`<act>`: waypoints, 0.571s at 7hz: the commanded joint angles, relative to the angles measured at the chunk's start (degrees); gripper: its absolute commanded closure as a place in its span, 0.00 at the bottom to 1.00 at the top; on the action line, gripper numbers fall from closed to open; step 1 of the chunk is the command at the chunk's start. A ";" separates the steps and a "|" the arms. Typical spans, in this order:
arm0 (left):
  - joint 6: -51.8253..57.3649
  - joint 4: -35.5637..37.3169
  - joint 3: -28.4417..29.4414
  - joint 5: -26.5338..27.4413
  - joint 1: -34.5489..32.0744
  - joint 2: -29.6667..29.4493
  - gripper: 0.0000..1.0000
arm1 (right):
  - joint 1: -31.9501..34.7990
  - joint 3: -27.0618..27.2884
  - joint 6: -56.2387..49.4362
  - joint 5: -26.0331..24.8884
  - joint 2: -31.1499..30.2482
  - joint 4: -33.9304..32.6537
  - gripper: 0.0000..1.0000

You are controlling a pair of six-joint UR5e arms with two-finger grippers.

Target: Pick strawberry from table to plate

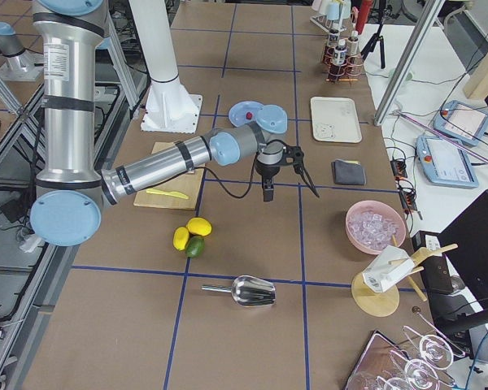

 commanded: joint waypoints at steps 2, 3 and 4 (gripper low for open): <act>6.19 15.22 1.90 -5.70 -4.09 -0.92 0.01 | 15.25 -6.79 -23.57 5.15 -6.50 -0.51 0.00; 5.66 15.22 3.04 -9.05 -4.09 -0.02 0.00 | 15.35 -7.92 -23.86 5.15 -6.78 -0.25 0.00; 5.92 15.04 4.62 -9.17 -4.09 -0.10 0.00 | 15.35 -8.63 -23.52 5.41 -6.69 -0.08 0.00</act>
